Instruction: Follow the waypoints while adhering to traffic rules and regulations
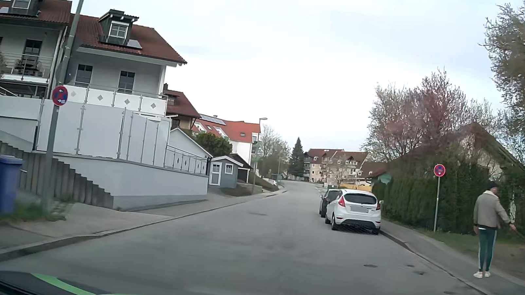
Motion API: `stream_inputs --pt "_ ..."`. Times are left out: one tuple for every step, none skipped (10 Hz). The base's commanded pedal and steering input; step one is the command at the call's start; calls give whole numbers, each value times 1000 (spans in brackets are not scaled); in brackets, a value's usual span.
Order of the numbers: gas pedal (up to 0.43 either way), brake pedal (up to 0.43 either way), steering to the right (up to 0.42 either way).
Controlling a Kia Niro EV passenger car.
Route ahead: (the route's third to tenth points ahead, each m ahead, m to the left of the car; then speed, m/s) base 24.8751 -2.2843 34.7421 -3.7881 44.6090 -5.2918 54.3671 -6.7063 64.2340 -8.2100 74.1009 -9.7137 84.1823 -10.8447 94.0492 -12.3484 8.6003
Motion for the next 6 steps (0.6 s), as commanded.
stream_inputs --pt "138 0 4" --pt "138 0 6" --pt "138 0 7" --pt "138 0 9" --pt "138 0 11" --pt "138 0 13"
